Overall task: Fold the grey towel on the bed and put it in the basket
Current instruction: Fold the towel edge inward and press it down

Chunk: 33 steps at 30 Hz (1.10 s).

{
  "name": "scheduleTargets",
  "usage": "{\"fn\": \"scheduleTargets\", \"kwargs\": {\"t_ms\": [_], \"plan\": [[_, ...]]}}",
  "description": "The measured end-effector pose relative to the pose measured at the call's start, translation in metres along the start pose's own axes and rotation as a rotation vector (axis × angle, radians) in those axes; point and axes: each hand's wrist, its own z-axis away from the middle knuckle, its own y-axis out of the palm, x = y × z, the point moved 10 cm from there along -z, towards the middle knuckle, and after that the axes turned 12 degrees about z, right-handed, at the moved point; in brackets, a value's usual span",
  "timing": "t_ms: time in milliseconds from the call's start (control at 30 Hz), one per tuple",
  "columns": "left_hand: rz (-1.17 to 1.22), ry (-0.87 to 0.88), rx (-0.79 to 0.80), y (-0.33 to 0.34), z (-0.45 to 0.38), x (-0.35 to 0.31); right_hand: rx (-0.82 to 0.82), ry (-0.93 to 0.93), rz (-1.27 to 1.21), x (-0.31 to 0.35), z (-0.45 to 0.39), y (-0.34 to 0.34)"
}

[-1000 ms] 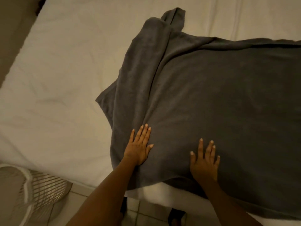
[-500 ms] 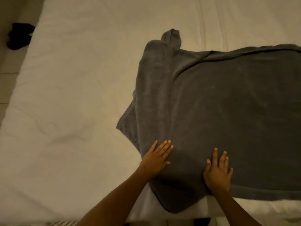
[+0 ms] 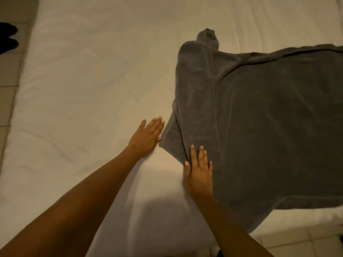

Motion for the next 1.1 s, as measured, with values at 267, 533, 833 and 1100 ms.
{"fn": "scheduleTargets", "kwargs": {"t_ms": [267, 533, 833, 1100], "plan": [[0.018, -0.042, -0.034, -0.011, -0.021, 0.043, -0.022, -0.166, 0.040, 0.106, -0.047, 0.002], [0.038, 0.005, -0.057, -0.025, -0.048, 0.053, -0.001, 0.162, 0.119, 0.096, -0.090, -0.002], [0.067, 0.081, -0.022, -0.017, -0.064, 0.023, -0.093, 0.109, 0.160, 0.069, -0.072, -0.007], [0.164, 0.082, -0.086, -0.016, -0.056, 0.020, -0.148, -0.085, -0.018, 0.089, 0.035, 0.026]]}}
